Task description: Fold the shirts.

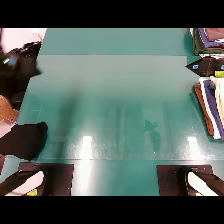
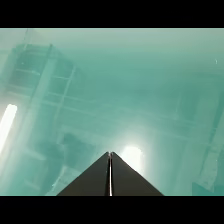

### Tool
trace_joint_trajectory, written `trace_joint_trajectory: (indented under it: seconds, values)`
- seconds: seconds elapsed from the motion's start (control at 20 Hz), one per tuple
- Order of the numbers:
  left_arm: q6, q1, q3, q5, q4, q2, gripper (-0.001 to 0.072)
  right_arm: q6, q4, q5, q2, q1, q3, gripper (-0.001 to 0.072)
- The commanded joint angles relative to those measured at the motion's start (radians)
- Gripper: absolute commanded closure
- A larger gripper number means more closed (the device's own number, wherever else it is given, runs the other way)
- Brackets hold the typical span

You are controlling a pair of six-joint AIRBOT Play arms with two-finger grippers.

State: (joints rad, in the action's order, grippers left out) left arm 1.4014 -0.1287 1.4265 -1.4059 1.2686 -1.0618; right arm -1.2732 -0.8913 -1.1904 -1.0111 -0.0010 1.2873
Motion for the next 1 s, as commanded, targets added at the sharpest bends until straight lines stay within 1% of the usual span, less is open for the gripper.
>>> trace_joint_trajectory:
  seconds: [0.0,0.05,0.1,0.15,0.2,0.25,0.35,0.45,0.6,0.75,0.85,0.9,0.95]
  values:
    - [0.027,-0.212,-0.283,-0.020,0.097,0.212,0.0680,0.000,0.000,0.003,0.001,0.001,0.001,0.0695]
    - [0.040,-0.259,-0.341,-0.040,0.141,0.245,0.0680,0.000,0.000,0.003,0.001,0.001,0.001,0.0695]
    - [0.039,-0.291,-0.381,-0.072,0.185,0.257,0.0655,0.000,0.000,0.003,0.001,0.001,0.001,0.0695]
    - [0.040,-0.310,-0.417,-0.112,0.243,0.260,0.0308,0.000,0.001,0.002,0.001,0.001,0.001,0.0695]
    - [0.073,-0.315,-0.449,-0.113,0.302,0.260,-0.0013,0.000,0.001,0.002,0.001,0.001,0.001,0.0695]
    - [0.105,-0.314,-0.483,-0.099,0.343,0.259,-0.0008,0.000,0.002,0.002,0.001,0.002,0.001,0.0695]
    - [0.112,-0.314,-0.554,-0.053,0.373,0.259,-0.0006,0.000,0.001,-0.010,0.001,0.001,0.001,0.0695]
    - [0.122,-0.314,-0.639,0.014,0.386,0.259,-0.0006,0.000,0.001,-0.018,0.001,0.001,0.001,0.0695]
    - [0.179,-0.314,-0.750,0.127,0.434,0.254,-0.0006,0.000,0.001,-0.026,0.001,0.001,0.001,0.0695]
    - [0.181,-0.314,-0.820,0.194,0.434,0.249,-0.0005,0.000,0.002,-0.025,0.001,0.001,0.001,0.0695]
    - [0.181,-0.314,-0.834,0.202,0.434,0.249,-0.0004,0.000,0.002,-0.024,0.001,0.001,0.001,0.0695]
    - [0.182,-0.314,-0.832,0.201,0.434,0.250,0.0047,0.000,0.002,-0.024,0.001,0.001,0.001,0.0694]
    - [0.181,-0.314,-0.827,0.195,0.433,0.250,0.0338,0.000,0.002,-0.024,0.001,0.001,0.001,0.0695]
